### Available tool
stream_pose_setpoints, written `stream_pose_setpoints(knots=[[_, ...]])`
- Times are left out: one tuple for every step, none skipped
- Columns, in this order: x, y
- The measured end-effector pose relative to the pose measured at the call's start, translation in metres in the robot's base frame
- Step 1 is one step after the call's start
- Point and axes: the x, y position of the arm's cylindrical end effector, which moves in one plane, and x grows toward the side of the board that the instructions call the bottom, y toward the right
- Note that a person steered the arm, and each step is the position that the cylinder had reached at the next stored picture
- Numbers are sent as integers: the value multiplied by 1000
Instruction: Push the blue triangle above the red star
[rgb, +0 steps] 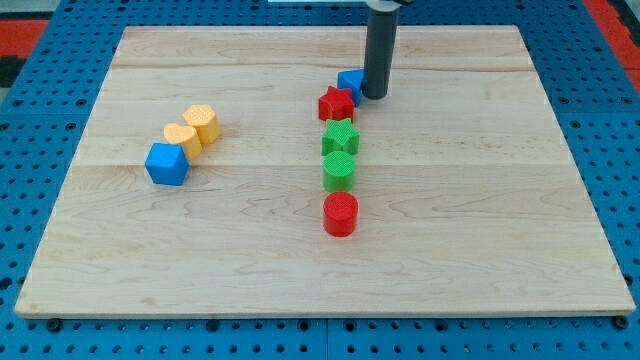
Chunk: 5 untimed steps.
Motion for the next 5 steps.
stream_pose_setpoints(knots=[[-15,-5],[-33,-5],[-43,-11],[-43,-11],[-39,-37]])
